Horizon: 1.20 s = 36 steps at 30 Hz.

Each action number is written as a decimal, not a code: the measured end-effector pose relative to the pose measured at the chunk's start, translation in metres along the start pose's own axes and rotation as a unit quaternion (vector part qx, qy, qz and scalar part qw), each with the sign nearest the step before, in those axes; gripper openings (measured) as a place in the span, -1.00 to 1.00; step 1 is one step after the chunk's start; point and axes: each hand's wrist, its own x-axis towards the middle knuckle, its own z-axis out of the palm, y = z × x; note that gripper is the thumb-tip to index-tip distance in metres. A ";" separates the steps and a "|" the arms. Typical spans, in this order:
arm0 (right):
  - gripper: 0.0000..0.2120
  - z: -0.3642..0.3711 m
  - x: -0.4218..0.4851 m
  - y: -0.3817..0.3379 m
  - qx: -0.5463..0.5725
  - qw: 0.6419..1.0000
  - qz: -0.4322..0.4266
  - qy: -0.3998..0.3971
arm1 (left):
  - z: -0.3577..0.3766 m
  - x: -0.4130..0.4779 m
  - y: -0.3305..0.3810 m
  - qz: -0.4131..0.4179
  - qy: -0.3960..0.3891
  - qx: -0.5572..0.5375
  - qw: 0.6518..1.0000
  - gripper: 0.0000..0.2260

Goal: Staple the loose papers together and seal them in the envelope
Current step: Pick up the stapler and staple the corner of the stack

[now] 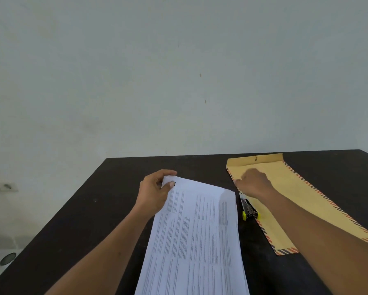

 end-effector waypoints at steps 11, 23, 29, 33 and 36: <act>-0.71 0.018 -0.003 0.022 -0.075 0.994 0.056 -0.057 | 0.011 0.010 -0.005 -0.061 0.022 -0.026 0.998 -0.70; -0.81 -0.018 0.001 -0.079 0.500 0.865 0.017 0.025 | 0.011 0.008 0.019 -0.032 0.058 -0.096 0.993 -0.93; -0.70 0.005 -0.015 -0.117 0.379 0.910 -0.140 0.092 | 0.013 -0.001 0.028 -0.016 0.050 -0.138 0.989 -0.94; -0.72 0.012 -0.017 -0.130 0.326 0.922 -0.162 0.134 | 0.014 -0.005 0.031 0.000 0.057 -0.142 0.988 -0.94; -0.72 0.021 -0.017 -0.131 0.267 0.935 -0.178 0.151 | 0.014 -0.007 0.035 0.016 0.070 -0.139 0.988 -0.91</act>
